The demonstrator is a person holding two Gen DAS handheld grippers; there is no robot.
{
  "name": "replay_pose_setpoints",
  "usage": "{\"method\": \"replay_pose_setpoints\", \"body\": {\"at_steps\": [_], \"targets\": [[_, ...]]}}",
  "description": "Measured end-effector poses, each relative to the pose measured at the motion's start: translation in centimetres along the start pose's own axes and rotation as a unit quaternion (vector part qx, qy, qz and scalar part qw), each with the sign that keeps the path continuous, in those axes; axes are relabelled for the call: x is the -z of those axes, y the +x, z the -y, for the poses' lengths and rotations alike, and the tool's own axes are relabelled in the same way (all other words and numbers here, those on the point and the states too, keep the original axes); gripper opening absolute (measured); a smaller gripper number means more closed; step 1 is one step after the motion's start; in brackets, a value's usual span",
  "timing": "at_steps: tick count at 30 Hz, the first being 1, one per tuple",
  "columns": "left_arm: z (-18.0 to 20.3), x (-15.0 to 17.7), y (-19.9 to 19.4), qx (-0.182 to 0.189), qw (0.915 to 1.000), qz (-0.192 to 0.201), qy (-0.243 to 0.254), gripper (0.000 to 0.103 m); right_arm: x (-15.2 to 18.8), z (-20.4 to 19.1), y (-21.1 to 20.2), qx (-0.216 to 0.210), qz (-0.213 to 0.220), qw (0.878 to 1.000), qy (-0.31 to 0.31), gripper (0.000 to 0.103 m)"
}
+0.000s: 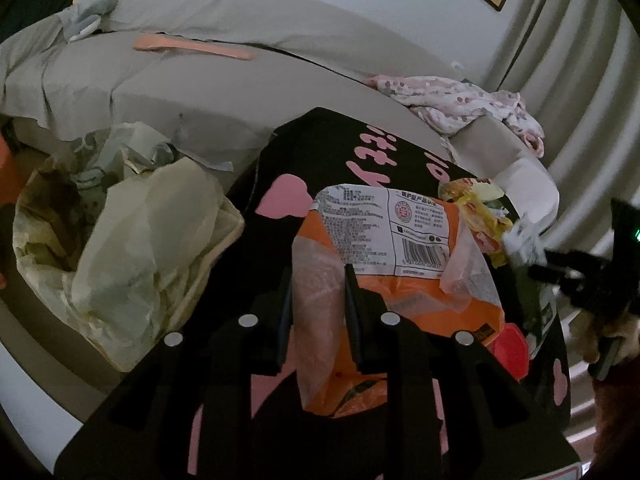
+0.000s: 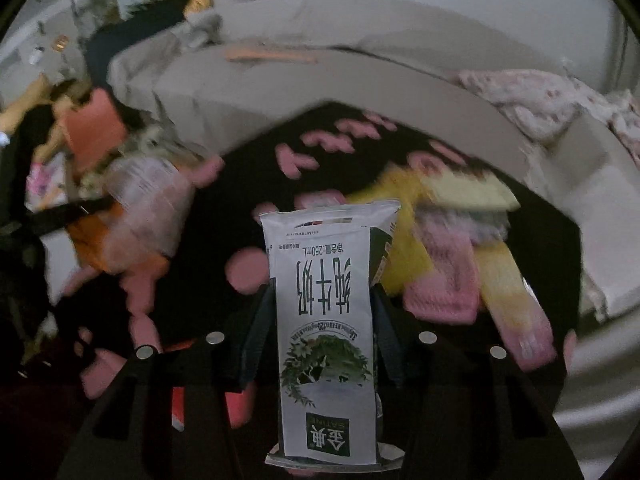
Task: Collect trash
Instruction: 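Grasp the white milk carton with the right gripper and lift it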
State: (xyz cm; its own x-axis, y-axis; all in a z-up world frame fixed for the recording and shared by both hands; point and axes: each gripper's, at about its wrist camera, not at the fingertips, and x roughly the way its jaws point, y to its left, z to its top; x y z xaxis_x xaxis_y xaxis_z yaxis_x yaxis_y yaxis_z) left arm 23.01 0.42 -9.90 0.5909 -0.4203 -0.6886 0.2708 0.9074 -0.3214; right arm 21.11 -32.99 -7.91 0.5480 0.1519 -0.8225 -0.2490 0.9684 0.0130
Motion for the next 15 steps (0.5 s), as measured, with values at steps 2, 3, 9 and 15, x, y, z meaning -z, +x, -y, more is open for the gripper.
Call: {"method": "replay_pose_setpoints", "body": {"at_steps": [2, 3, 9, 15], "targets": [[0.3, 0.1, 0.4, 0.002, 1.0, -0.004, 0.002, 0.021, 1.4, 0.6, 1.0, 0.0, -0.023, 1.0, 0.01, 0.048], [0.6, 0.1, 0.7, 0.002, 1.0, -0.008, 0.004, 0.021, 2.2, 1.0, 1.6, 0.003, -0.034, 0.999, 0.021, 0.049], [1.8, 0.2, 2.0, -0.005, 0.9996, -0.02, 0.019, 0.021, 2.6, 1.1, 2.7, 0.006, -0.025, 0.999, 0.025, 0.057], [2.1, 0.4, 2.6, -0.015, 0.9992, -0.028, 0.024, 0.022, 2.0, -1.3, 4.9, 0.057, -0.048, 0.996, -0.041, 0.054]]}}
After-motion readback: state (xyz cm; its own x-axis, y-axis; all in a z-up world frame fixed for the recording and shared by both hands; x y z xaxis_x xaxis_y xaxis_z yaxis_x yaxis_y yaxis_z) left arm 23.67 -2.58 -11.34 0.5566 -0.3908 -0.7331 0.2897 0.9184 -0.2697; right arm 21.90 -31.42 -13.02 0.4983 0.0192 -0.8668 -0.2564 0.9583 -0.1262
